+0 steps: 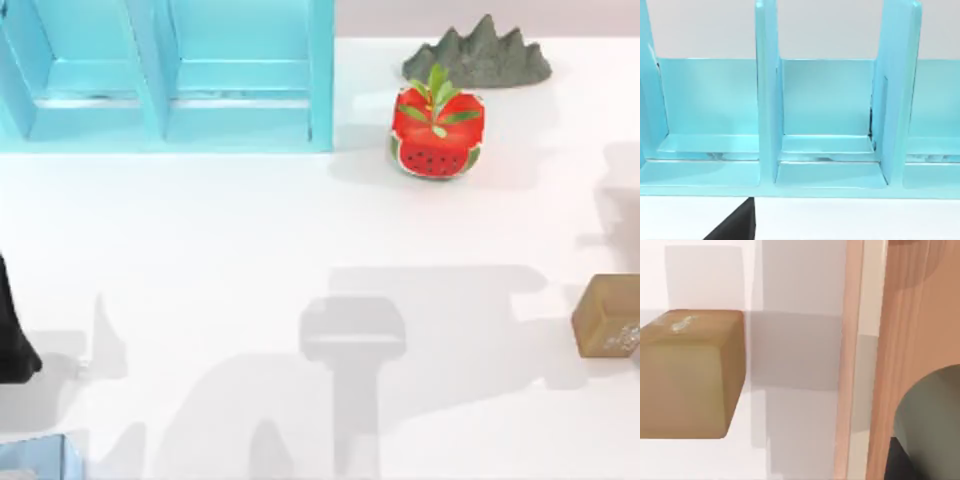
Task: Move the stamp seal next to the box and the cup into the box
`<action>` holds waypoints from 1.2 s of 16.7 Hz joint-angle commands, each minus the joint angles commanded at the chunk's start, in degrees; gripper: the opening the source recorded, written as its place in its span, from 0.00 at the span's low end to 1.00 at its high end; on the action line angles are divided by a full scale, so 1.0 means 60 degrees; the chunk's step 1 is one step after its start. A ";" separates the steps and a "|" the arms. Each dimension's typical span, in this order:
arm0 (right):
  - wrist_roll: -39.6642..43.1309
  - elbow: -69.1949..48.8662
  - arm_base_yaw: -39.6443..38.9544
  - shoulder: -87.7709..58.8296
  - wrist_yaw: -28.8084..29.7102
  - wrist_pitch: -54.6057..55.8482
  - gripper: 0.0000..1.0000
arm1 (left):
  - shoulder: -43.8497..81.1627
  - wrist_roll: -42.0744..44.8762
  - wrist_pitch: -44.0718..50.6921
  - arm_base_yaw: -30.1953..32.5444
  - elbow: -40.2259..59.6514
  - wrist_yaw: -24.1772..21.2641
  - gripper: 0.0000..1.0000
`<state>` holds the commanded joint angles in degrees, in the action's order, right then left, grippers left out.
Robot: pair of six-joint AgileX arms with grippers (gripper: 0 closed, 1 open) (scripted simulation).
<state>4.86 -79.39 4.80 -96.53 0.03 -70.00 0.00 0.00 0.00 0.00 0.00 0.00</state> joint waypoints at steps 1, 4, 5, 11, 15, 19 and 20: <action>0.0638 0.0472 0.0640 0.0379 -0.0101 0.0073 0.00 | 0.0000 0.0000 0.0000 0.0000 0.0000 0.0000 1.00; 0.2372 0.1736 0.2384 0.1401 -0.0407 0.0260 0.00 | 0.0000 0.0000 0.0000 0.0000 0.0000 0.0000 1.00; 0.2870 0.2090 0.2884 0.1690 -0.0498 0.0309 0.00 | 0.0000 0.0000 0.0000 0.0000 0.0000 0.0000 1.00; 0.4363 0.3146 0.4431 0.2549 -0.0749 0.0452 0.00 | 0.0000 0.0000 0.0000 0.0000 0.0000 0.0000 1.00; 0.4344 0.3122 0.4394 0.2506 -0.0733 0.0437 0.00 | 0.0000 0.0000 0.0000 0.0000 0.0000 0.0000 1.00; 0.4381 0.3521 0.4421 0.2329 -0.0741 0.1005 0.00 | 0.0000 0.0000 0.0000 0.0000 0.0000 0.0000 1.00; 0.4394 0.3719 0.4442 0.2237 -0.0743 0.1295 0.00 | 0.0000 0.0000 0.0000 0.0000 0.0000 0.0000 1.00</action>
<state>31.22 -57.07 31.45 -83.10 -4.43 -62.23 0.00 0.00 0.00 0.00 0.00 0.00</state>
